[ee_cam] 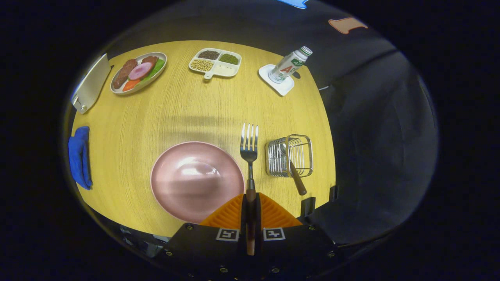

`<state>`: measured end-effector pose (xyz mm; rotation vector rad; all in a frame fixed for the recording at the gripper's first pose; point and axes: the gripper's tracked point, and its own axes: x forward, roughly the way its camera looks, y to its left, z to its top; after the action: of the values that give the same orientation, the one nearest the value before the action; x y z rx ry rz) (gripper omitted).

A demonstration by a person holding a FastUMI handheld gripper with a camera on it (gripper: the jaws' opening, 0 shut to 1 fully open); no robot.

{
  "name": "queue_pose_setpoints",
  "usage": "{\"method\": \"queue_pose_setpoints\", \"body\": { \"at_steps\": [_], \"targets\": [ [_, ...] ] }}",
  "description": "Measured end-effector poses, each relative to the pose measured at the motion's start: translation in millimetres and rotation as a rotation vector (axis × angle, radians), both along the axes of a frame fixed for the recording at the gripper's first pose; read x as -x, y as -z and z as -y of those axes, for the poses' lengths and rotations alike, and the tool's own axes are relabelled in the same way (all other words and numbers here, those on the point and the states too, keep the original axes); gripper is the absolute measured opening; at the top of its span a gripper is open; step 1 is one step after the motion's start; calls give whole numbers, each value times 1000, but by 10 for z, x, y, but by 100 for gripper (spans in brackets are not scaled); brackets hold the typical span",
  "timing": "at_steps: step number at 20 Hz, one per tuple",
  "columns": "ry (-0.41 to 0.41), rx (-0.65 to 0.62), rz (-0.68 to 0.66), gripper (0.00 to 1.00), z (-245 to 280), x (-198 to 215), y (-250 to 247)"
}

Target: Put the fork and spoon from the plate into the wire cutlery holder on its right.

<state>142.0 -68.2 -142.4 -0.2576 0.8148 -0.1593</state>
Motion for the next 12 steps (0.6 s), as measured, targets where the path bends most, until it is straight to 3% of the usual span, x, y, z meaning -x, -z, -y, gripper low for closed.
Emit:
{"method": "queue_pose_setpoints", "body": {
  "at_steps": [12],
  "targets": [
    [143,-52,-40,8,774,33,-114]
  ]
}}
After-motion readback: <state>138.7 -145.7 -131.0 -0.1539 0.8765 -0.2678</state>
